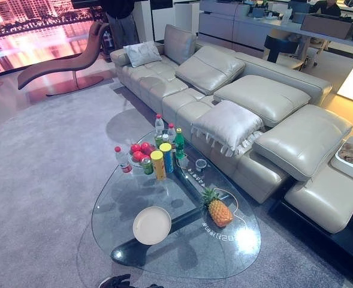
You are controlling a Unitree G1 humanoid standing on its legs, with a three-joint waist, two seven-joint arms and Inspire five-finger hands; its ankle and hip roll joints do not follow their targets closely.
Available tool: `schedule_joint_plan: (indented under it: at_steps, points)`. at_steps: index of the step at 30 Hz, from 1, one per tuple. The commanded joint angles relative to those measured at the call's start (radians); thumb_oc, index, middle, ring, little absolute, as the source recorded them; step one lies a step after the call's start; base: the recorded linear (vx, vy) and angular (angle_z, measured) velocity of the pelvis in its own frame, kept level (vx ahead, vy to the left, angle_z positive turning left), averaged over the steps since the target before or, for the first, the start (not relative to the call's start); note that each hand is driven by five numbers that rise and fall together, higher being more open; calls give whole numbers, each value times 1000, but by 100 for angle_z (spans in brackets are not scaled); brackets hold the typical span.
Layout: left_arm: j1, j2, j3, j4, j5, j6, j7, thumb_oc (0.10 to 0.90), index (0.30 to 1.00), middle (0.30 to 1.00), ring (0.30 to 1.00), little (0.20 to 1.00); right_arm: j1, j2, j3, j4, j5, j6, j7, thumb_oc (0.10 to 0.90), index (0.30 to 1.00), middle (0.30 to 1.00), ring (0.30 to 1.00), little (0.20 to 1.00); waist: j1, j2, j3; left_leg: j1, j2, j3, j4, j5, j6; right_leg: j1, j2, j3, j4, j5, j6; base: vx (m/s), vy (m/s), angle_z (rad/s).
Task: Pick up the fruit to the plate
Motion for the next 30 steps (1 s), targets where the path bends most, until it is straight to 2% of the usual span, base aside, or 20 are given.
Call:
schedule_joint_plan:
  at_steps: [1,13,18,25,30]
  points:
    - [-63,20,-25,43,22,-7,-1,800,900,900,900,900,-83,-19,-11,33,-12,-11,5,800,900,900,900,900,25,1,63,72,75,71,7,-57,-6,-49,-75,-38,13,57,23,0,0,0]
    - [-52,19,-21,46,27,-14,7,800,900,900,900,900,-74,-16,-12,37,-16,-2,1,800,900,900,900,900,26,4,71,61,74,69,7,-52,-9,-56,-76,-42,6,63,24,6,0,0]
    - [-47,14,-29,29,7,-10,9,800,900,900,900,900,-69,-22,-5,32,-24,9,-1,800,900,900,900,900,29,9,99,31,70,66,7,-45,-12,-87,-79,-37,2,76,28,13,1,0]
    - [-80,13,-44,5,-61,-14,-3,800,900,900,900,900,-115,-37,1,33,19,25,-3,800,900,900,900,900,30,25,220,-76,36,47,7,-30,0,-201,-90,-10,2,113,30,-75,0,0]
    - [-112,16,-31,-10,-100,-25,-9,800,900,900,900,900,-166,-62,15,29,19,38,5,800,900,900,900,900,33,35,338,-170,7,27,7,-12,9,-300,-87,18,5,141,26,-112,6,4]
